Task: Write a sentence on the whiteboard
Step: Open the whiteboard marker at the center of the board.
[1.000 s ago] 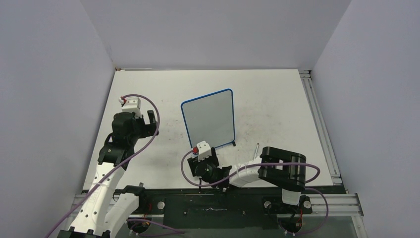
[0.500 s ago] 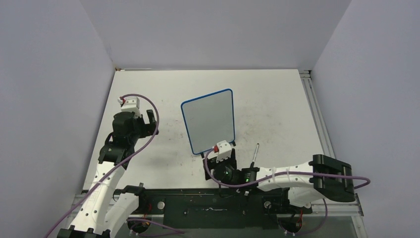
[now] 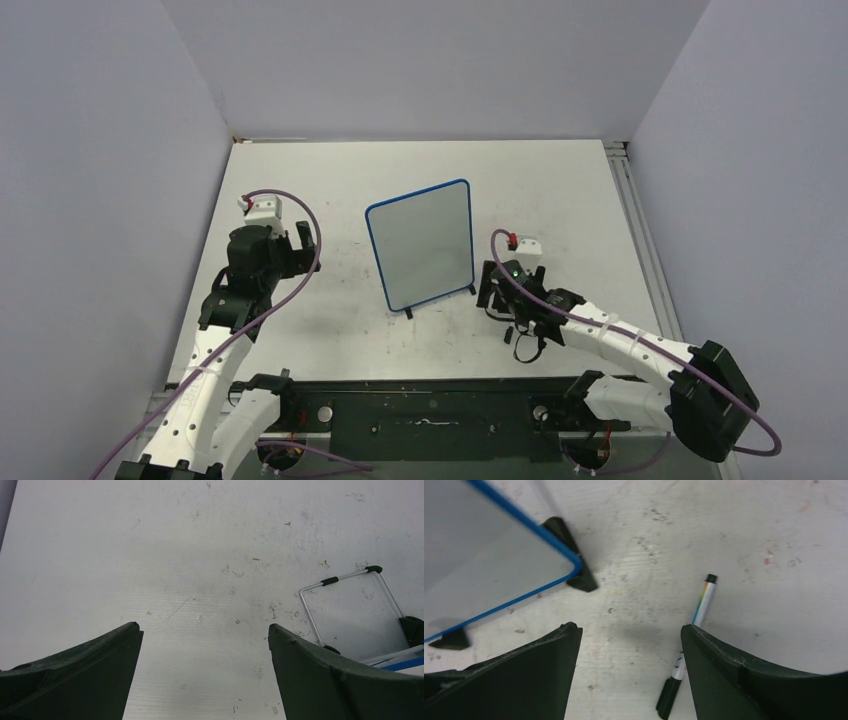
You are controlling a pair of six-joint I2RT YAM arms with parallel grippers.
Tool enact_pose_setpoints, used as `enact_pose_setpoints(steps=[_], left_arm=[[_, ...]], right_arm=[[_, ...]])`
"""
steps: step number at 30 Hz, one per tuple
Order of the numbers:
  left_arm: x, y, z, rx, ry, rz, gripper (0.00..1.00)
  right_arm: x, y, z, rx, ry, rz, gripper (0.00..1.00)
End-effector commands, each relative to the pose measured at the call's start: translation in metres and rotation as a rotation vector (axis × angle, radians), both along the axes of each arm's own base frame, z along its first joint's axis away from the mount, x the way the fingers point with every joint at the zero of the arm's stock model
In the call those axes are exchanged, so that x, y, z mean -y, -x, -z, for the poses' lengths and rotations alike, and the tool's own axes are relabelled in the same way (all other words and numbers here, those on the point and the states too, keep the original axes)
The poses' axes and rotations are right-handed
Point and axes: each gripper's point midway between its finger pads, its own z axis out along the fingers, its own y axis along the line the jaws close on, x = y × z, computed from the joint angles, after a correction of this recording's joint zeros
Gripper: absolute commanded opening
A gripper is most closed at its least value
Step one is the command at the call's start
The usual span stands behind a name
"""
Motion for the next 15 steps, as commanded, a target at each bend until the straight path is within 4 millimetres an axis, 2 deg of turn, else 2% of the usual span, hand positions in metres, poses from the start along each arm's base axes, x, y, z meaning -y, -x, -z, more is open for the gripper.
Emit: enact_pose_setpoints(steps=[1, 6, 8, 15], left_arm=[[-0.001, -0.005, -0.01, 0.037, 0.014, -0.014, 0.97], [0.0, -0.004, -0.009, 0.034, 0.016, -0.014, 0.97], [0.0, -0.003, -0.009, 0.035, 0.019, -0.01, 0.97], [0.004, -0.002, -0.012, 0.047, 0.033, 0.01, 0.97]], right_arm=[[0.032, -0.005, 0.005, -0.137, -0.022, 0.049, 0.73], [0.069, -0.013, 0.015, -0.214, -0.004, 0.169, 0.62], [0.077, -0.015, 0.017, -0.226, 0.008, 0.197, 0.58], [0.08, -0.021, 0.028, -0.24, 0.008, 0.238, 0.49]])
